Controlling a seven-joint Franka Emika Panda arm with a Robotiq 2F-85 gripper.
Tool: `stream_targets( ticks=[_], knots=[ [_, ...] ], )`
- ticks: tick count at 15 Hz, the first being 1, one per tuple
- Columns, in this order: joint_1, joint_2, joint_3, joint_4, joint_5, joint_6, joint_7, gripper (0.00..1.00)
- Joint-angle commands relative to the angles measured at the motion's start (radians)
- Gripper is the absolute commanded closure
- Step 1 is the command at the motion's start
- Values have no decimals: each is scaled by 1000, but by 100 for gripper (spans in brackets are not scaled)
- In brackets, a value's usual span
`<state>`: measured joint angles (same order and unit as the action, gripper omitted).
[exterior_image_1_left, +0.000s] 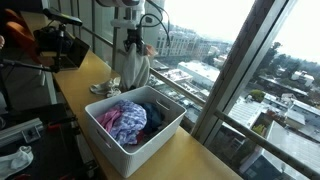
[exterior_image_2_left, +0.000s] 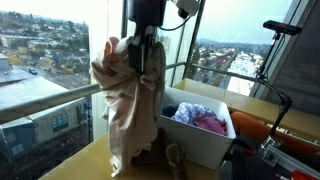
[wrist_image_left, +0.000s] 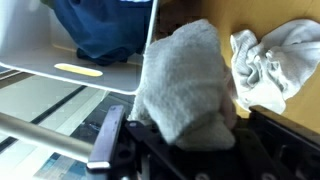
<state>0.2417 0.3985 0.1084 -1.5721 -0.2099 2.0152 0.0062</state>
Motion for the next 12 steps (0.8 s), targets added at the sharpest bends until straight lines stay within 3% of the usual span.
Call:
stream_targets(
  ticks=[1, 12],
  knots=[
    [-43, -147, -9, -45, 13, -58, -9, 100],
    [-163, -322, -62, -77, -9, -118, 3, 100]
  ],
)
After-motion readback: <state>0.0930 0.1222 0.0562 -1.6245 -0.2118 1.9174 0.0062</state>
